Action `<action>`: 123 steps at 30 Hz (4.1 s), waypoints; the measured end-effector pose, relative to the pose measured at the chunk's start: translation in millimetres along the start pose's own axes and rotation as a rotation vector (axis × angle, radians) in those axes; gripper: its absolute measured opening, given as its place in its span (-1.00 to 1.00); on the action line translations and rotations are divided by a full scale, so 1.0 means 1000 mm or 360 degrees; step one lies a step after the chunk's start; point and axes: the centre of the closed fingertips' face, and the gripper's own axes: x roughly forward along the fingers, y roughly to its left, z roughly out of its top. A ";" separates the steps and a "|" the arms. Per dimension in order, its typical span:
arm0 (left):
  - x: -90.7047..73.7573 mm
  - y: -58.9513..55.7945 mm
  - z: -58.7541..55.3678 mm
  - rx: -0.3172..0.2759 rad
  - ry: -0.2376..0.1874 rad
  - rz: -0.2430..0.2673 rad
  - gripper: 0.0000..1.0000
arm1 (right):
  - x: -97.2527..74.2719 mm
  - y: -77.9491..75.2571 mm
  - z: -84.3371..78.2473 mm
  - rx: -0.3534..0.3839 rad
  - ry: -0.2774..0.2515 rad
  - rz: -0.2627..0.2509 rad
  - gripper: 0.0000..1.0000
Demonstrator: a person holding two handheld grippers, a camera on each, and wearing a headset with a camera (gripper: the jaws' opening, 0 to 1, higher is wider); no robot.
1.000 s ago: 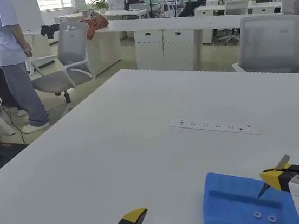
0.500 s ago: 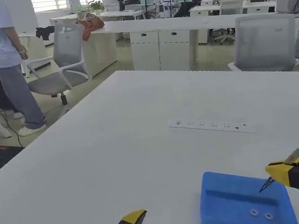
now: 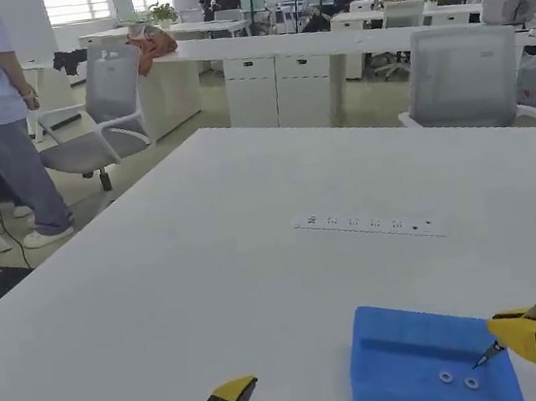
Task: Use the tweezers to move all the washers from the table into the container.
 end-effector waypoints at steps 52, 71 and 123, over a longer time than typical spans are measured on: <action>-0.002 -0.002 -0.006 -0.0016 0.0045 -0.0020 0.66 | 0.061 0.047 -0.084 -0.0217 0.0464 0.0270 -0.93; 0.001 -0.002 -0.015 -0.0014 0.0127 -0.0027 0.66 | 0.053 0.048 -0.060 -0.0218 0.0331 0.0263 -0.95; 0.005 -0.001 -0.041 -0.0094 0.0331 -0.0049 0.62 | 0.081 -0.027 -0.056 -0.0273 0.0295 0.0145 -0.94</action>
